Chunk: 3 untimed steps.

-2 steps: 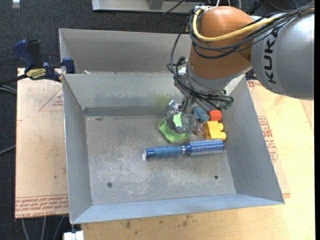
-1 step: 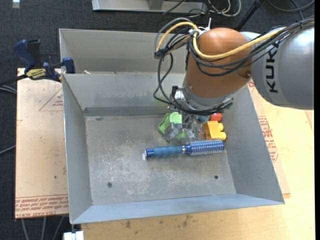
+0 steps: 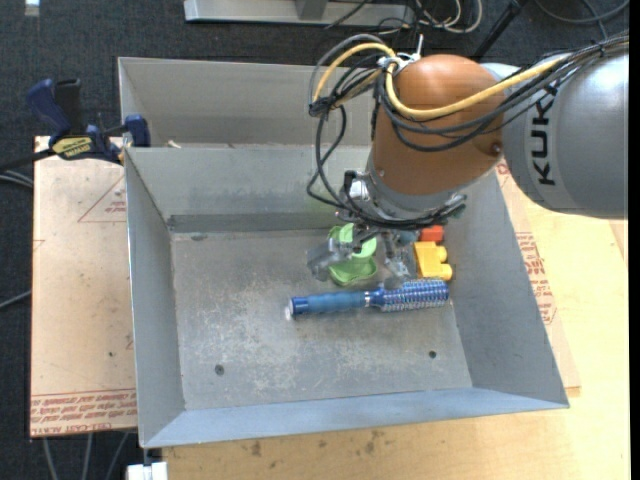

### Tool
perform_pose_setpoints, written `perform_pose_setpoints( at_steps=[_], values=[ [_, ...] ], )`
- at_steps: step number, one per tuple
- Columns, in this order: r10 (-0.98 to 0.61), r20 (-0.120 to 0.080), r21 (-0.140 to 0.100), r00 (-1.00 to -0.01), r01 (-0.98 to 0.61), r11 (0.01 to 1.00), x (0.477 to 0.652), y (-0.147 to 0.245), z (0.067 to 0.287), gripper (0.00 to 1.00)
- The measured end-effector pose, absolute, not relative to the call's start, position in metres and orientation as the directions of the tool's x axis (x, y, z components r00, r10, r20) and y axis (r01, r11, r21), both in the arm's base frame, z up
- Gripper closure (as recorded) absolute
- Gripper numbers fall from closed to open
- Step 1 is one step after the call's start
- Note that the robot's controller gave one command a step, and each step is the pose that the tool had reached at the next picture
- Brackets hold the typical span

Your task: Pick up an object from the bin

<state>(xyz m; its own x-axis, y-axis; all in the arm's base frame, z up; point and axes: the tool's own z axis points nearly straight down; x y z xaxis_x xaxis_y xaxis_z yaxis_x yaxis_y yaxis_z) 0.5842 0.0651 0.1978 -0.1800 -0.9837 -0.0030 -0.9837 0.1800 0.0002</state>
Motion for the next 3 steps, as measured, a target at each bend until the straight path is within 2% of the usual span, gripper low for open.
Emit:
perform_pose_setpoints(
  at_steps=[1, 2, 3],
  values=[
    [-0.989, -0.002, 0.005, -0.150, -0.989, 0.150, 0.613, 0.054, 0.123, 0.00],
    [-0.993, -0.003, -0.002, -0.120, -0.993, 0.120, 0.613, 0.054, 0.138, 0.00],
    [-0.942, -0.002, 0.001, -0.337, -0.942, 0.337, 0.602, 0.050, 0.129, 0.00]
  ],
)
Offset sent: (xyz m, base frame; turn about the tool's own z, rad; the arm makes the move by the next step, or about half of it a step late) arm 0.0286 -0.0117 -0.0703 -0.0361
